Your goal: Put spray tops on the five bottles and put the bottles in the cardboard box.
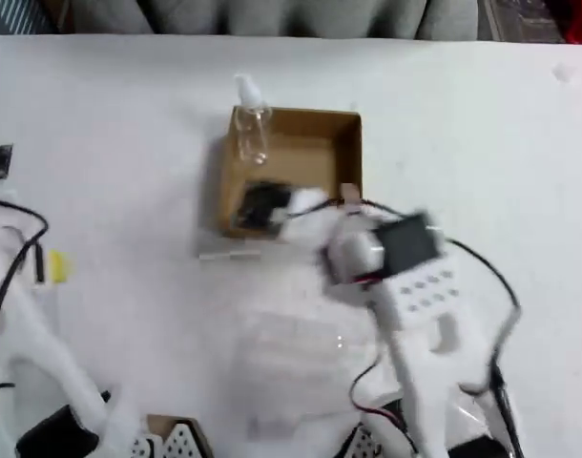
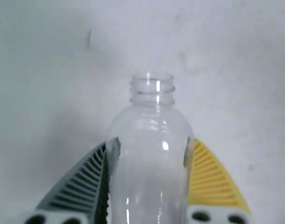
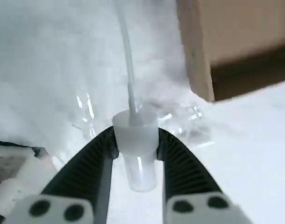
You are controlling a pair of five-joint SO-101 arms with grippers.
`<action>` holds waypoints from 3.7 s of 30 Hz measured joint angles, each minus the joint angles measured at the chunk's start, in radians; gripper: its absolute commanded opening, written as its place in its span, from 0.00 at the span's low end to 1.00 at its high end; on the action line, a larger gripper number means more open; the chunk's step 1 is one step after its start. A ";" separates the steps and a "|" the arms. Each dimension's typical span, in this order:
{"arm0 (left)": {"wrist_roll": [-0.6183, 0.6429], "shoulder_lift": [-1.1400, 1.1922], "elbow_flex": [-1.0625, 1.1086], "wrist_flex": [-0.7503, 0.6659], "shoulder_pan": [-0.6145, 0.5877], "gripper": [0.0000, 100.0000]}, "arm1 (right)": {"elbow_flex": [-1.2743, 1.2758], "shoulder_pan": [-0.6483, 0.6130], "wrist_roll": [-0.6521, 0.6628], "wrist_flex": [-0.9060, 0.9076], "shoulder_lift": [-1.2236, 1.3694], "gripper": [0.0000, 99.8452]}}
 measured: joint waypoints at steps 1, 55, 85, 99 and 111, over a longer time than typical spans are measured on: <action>0.023 0.000 0.000 0.000 0.032 0.02 | 0.020 0.063 0.029 0.000 -0.029 0.02; 0.235 -0.342 0.623 -0.465 0.454 0.02 | -0.675 1.019 0.129 -0.135 1.020 0.02; 0.235 -0.402 0.692 -0.535 0.454 0.02 | -0.694 1.123 -1.470 0.000 1.014 0.12; 0.235 -0.402 0.692 -0.537 0.454 0.02 | -0.706 1.053 -1.780 -0.003 1.014 0.19; 0.235 -0.402 0.692 -0.537 0.454 0.02 | -0.718 1.053 -1.824 -0.189 1.169 0.19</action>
